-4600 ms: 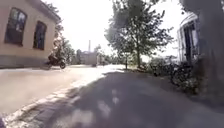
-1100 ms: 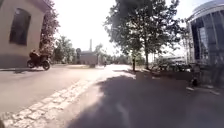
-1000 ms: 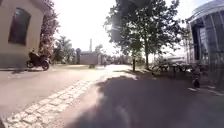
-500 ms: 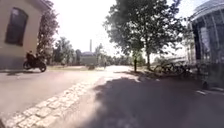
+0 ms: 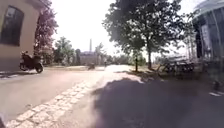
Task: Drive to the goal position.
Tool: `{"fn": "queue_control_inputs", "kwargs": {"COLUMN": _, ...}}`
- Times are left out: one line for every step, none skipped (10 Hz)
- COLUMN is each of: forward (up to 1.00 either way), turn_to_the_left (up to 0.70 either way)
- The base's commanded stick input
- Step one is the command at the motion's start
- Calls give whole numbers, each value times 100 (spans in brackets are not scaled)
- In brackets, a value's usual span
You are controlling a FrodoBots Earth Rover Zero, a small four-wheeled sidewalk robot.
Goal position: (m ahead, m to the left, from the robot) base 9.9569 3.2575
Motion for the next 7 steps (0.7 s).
{"fn": "queue_control_inputs", "kwargs": {"forward": 85, "turn_to_the_left": 0}}
{"fn": "queue_control_inputs", "kwargs": {"forward": 85, "turn_to_the_left": 0}}
{"fn": "queue_control_inputs", "kwargs": {"forward": 85, "turn_to_the_left": 0}}
{"fn": "queue_control_inputs", "kwargs": {"forward": 85, "turn_to_the_left": 0}}
{"fn": "queue_control_inputs", "kwargs": {"forward": 85, "turn_to_the_left": 0}}
{"fn": "queue_control_inputs", "kwargs": {"forward": 85, "turn_to_the_left": 0}}
{"fn": "queue_control_inputs", "kwargs": {"forward": 85, "turn_to_the_left": 0}}
